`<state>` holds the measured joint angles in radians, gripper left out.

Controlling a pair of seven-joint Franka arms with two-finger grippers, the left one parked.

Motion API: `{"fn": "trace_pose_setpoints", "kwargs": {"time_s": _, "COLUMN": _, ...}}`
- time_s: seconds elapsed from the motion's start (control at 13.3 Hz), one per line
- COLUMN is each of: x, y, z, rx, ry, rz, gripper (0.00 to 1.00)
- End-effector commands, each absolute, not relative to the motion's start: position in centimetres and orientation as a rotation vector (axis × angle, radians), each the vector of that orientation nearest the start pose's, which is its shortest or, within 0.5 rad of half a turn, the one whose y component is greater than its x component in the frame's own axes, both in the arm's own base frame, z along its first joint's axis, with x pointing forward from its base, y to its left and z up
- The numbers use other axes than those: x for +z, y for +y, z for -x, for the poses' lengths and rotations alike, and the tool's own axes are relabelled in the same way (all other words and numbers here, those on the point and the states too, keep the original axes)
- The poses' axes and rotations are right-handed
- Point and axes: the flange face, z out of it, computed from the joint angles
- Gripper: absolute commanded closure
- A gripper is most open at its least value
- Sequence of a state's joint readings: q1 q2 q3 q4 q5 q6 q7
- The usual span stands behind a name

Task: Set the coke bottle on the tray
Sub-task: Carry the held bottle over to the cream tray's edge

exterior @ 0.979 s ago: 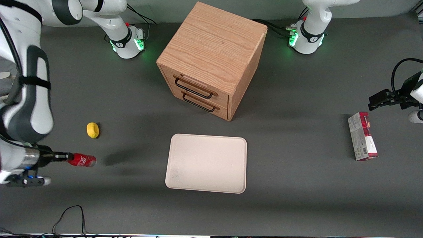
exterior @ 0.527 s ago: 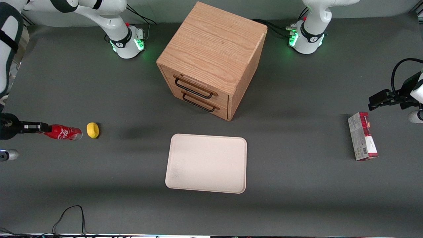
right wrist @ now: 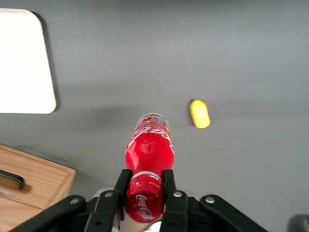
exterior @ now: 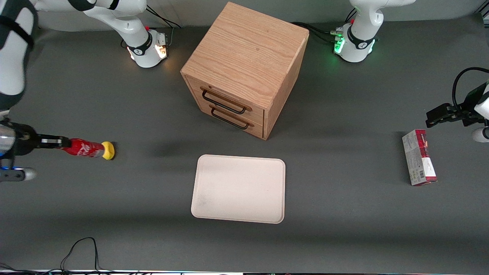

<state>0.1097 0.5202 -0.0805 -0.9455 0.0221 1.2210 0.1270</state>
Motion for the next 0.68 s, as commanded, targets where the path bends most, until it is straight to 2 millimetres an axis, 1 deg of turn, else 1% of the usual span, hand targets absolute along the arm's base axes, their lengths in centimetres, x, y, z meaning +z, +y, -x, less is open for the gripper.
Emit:
{"fn": "trace_pose_setpoints", "kwargs": {"time_s": 0.0, "x": 55.6, "y": 12.4, "z": -66.5, "rx": 0.282, "ry": 0.292, "rz": 3.184, "gripper": 1.00}}
{"fn": "trace_pose_setpoints", "kwargs": {"time_s": 0.15, "x": 52.8, "y": 19.6, "z": -67.5, "rx": 0.173, "ry": 0.453, "rz": 3.146, "gripper": 1.00}}
{"fn": "trace_pose_setpoints", "kwargs": {"time_s": 0.23, "x": 51.6, "y": 22.2, "z": -67.9, "rx": 0.128, "ry": 0.542, "rz": 3.097, "gripper": 1.00}}
{"fn": "trace_pose_setpoints", "kwargs": {"time_s": 0.3, "x": 50.8, "y": 24.2, "z": -68.5, "rx": 0.077, "ry": 0.590, "rz": 3.052, "gripper": 1.00}}
{"fn": "trace_pose_setpoints", "kwargs": {"time_s": 0.38, "x": 49.4, "y": 25.6, "z": -69.3, "rx": 0.049, "ry": 0.633, "rz": 3.025, "gripper": 1.00}}
{"fn": "trace_pose_setpoints", "kwargs": {"time_s": 0.45, "x": 47.8, "y": 27.6, "z": -69.5, "rx": 0.030, "ry": 0.648, "rz": 3.021, "gripper": 1.00}}
{"fn": "trace_pose_setpoints", "kwargs": {"time_s": 0.53, "x": 46.5, "y": 28.6, "z": -69.9, "rx": 0.011, "ry": 0.674, "rz": 3.013, "gripper": 1.00}}
{"fn": "trace_pose_setpoints", "kwargs": {"time_s": 0.6, "x": 44.9, "y": 28.8, "z": -70.5, "rx": -0.011, "ry": 0.700, "rz": 3.010, "gripper": 1.00}}
